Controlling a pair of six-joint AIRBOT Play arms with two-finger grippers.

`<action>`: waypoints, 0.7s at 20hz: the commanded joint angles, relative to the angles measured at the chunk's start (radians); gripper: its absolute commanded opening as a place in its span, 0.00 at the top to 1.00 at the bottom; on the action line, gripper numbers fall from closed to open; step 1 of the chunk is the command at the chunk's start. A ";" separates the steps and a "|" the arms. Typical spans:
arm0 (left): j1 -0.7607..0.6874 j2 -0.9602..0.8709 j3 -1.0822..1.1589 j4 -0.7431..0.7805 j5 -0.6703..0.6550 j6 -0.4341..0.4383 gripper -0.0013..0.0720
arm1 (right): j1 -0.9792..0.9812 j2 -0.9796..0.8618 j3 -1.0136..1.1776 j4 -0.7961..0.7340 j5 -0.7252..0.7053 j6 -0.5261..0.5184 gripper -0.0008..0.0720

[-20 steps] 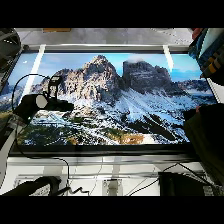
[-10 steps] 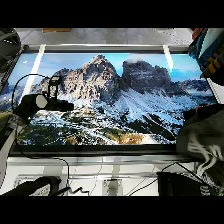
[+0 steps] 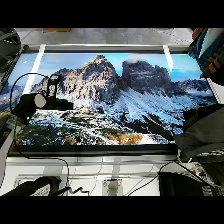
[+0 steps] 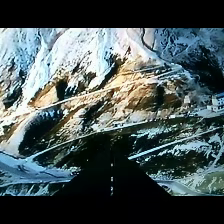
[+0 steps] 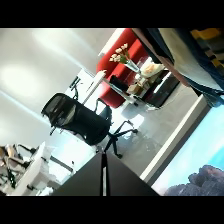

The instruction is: Fold the clothes and pants, and hang the long-sleeved shirts on hangers.

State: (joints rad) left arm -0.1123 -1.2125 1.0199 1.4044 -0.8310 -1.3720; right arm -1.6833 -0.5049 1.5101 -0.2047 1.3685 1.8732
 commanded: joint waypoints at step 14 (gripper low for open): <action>0.000 0.126 0.008 0.001 0.000 0.000 0.98 | 0.586 -0.646 0.000 -0.502 0.063 -0.088 0.97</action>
State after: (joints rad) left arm -0.1123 -1.0916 1.0275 1.4048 -0.8310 -1.3716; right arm -1.3357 -1.0229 1.5093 -0.5724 1.4422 1.7939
